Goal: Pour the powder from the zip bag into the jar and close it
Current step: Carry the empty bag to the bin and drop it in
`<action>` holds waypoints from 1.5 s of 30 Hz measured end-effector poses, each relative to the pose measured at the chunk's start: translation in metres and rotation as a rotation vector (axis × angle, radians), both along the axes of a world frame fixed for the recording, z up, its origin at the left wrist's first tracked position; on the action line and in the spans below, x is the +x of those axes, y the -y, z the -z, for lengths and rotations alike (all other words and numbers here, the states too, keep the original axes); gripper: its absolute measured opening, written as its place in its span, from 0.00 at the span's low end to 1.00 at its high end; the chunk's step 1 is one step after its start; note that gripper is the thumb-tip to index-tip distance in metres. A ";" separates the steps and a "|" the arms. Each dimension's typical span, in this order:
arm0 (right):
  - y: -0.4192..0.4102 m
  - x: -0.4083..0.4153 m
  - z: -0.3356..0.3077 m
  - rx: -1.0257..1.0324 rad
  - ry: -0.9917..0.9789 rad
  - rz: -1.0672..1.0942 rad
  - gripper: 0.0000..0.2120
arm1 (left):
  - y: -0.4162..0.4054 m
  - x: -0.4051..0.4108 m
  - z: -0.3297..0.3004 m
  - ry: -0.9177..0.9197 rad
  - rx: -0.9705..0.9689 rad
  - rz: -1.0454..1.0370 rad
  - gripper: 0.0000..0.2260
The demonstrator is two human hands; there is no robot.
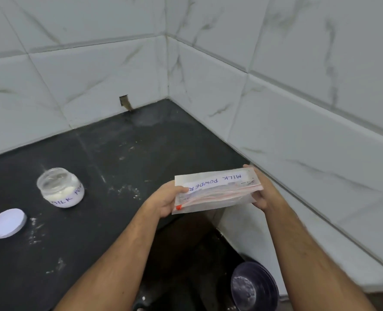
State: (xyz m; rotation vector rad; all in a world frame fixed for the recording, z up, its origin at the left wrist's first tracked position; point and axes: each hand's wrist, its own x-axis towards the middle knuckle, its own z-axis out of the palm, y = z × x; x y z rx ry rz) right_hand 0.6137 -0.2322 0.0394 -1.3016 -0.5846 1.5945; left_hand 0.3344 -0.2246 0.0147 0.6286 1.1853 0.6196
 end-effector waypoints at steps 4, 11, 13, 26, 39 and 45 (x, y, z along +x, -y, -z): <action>0.046 0.076 0.021 -0.088 -0.168 -0.081 0.39 | 0.032 0.064 0.011 -0.087 0.097 0.039 0.15; 0.144 0.179 0.054 -0.165 0.103 -0.205 0.19 | 0.092 0.163 0.030 -0.100 0.074 0.107 0.14; 0.168 0.192 0.062 -0.172 0.073 -0.089 0.17 | 0.104 0.183 0.034 -0.075 -0.040 0.045 0.16; 0.245 0.181 0.183 -0.398 -0.077 0.481 0.10 | 0.202 0.315 0.156 0.021 -0.419 -0.023 0.34; 0.262 0.181 0.378 -0.658 0.209 0.307 0.11 | 0.201 0.324 0.354 -0.330 -0.332 0.210 0.25; 0.262 0.183 0.473 -0.671 0.326 0.346 0.13 | 0.192 0.340 0.460 -0.394 -0.295 0.296 0.29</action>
